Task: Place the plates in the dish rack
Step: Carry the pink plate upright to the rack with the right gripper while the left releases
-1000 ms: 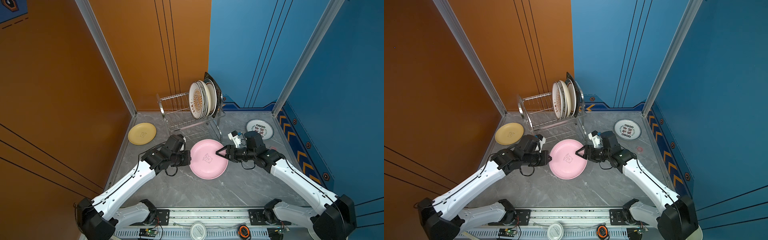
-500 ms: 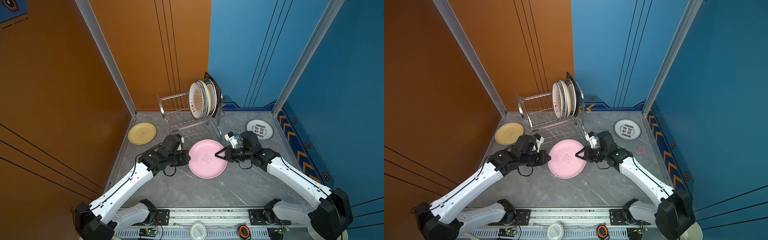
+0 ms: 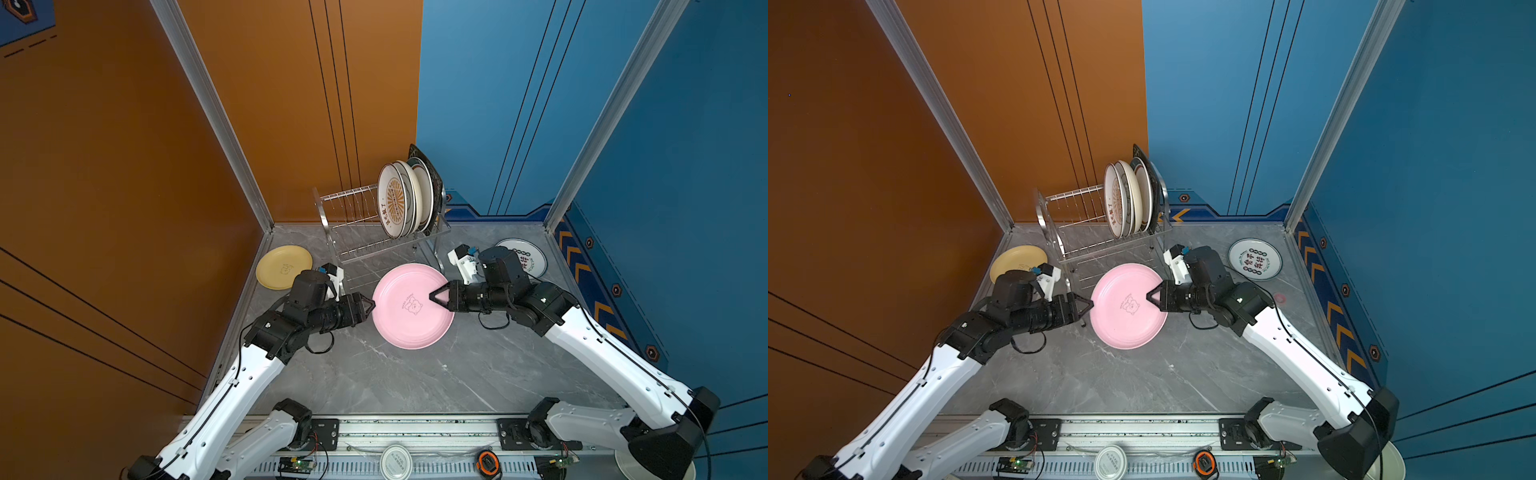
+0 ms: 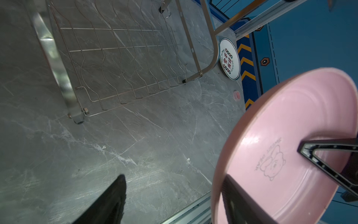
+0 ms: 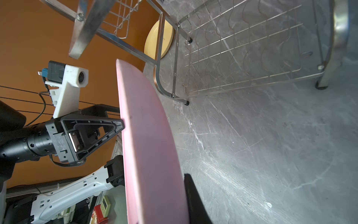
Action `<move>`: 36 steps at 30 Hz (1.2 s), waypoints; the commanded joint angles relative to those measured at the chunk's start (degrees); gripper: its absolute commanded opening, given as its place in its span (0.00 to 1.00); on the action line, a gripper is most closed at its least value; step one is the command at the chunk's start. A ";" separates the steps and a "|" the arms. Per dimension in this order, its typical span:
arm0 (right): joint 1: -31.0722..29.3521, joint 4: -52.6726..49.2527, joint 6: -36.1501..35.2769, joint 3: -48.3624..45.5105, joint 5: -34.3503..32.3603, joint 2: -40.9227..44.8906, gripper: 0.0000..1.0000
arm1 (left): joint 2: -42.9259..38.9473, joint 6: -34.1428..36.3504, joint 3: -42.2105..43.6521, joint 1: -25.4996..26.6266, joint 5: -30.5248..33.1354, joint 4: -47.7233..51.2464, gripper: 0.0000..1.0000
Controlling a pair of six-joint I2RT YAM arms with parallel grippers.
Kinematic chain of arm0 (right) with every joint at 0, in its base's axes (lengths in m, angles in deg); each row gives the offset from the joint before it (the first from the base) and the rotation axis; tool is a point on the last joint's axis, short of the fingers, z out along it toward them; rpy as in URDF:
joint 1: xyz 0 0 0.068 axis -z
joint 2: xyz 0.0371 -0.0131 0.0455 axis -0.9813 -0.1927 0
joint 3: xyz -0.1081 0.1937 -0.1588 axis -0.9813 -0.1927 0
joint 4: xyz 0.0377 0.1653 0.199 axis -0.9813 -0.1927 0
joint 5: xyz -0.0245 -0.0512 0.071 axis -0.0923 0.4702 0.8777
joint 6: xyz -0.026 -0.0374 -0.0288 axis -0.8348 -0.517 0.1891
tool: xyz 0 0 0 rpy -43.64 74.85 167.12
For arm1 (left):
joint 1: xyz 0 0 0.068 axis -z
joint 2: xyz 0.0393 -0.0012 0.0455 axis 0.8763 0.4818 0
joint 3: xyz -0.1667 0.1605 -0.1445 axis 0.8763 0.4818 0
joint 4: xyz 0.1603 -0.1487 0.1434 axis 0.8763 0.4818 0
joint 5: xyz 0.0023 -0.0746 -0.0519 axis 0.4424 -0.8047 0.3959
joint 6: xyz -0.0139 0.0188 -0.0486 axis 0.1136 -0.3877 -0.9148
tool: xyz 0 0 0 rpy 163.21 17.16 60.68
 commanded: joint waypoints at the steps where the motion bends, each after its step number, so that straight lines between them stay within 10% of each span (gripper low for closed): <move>1: -2.38 -11.97 -2.93 7.05 -15.54 2.44 0.05 | -2.17 0.55 2.01 -5.79 2.57 5.52 0.85; 5: -6.77 -16.68 -3.79 14.26 -24.05 0.81 0.04 | -3.71 0.83 3.85 -10.33 -0.35 5.49 1.00; 21: -25.87 -26.71 -16.45 57.29 -62.01 -21.73 0.02 | -6.04 3.52 8.38 -16.01 0.79 5.07 0.98; 36: -24.14 6.08 -39.69 67.00 -74.54 -39.33 0.02 | -7.11 3.46 10.76 -16.68 0.72 3.47 0.98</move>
